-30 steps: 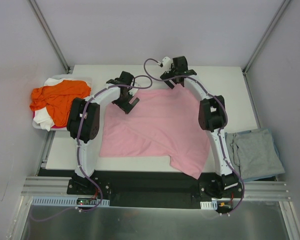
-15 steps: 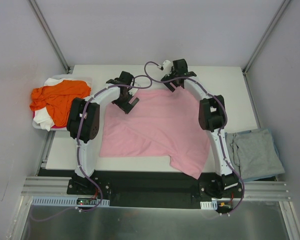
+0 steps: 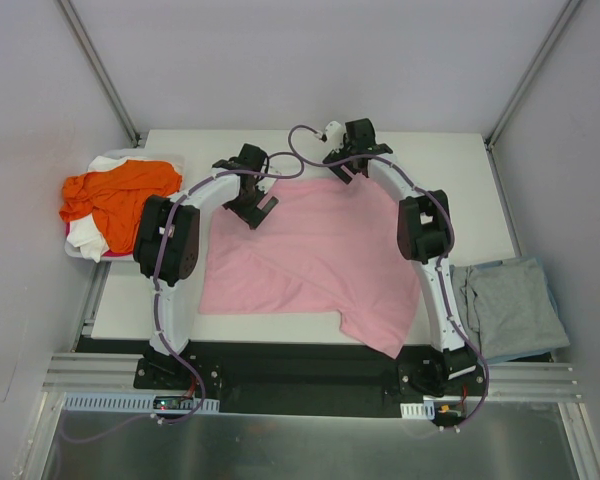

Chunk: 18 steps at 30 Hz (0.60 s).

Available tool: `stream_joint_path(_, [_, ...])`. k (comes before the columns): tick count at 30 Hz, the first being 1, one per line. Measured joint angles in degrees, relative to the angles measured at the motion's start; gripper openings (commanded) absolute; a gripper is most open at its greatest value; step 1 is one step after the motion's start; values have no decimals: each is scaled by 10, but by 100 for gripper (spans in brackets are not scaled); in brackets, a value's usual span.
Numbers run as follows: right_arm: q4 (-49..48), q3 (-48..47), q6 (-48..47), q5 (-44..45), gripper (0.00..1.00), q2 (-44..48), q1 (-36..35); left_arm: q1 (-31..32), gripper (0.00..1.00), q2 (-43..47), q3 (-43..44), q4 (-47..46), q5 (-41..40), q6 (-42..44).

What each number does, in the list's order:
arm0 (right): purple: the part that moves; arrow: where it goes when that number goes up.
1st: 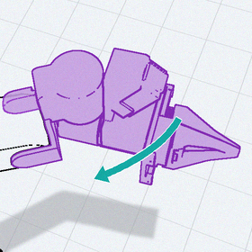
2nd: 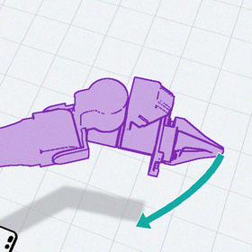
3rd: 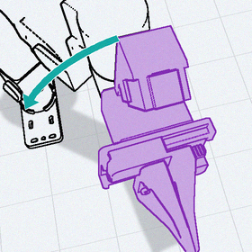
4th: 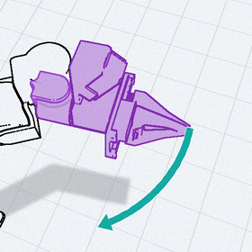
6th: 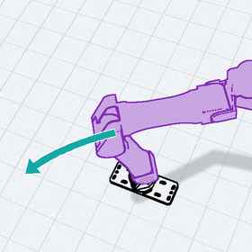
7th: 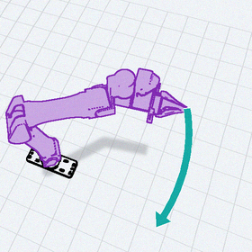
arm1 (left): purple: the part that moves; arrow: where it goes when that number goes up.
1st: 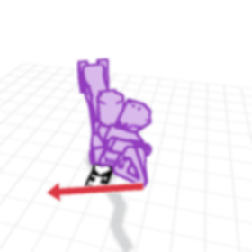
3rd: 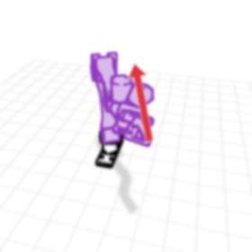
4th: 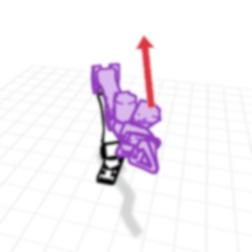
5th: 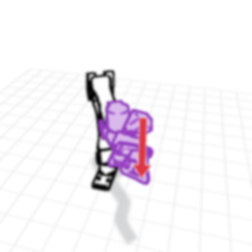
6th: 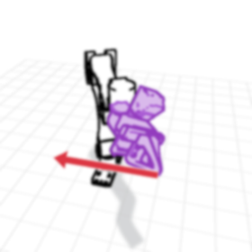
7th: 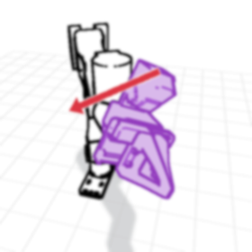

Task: Fold and stack the t-shirts
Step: Flatten the tshirt out

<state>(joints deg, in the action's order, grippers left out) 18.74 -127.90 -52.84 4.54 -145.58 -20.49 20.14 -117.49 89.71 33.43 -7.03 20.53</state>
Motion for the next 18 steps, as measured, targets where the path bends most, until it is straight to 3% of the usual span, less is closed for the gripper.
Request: stream_joint_path(18, [-18, -13, -42, 25, 97, -13, 3, 0, 93, 13, -6, 0, -10, 0])
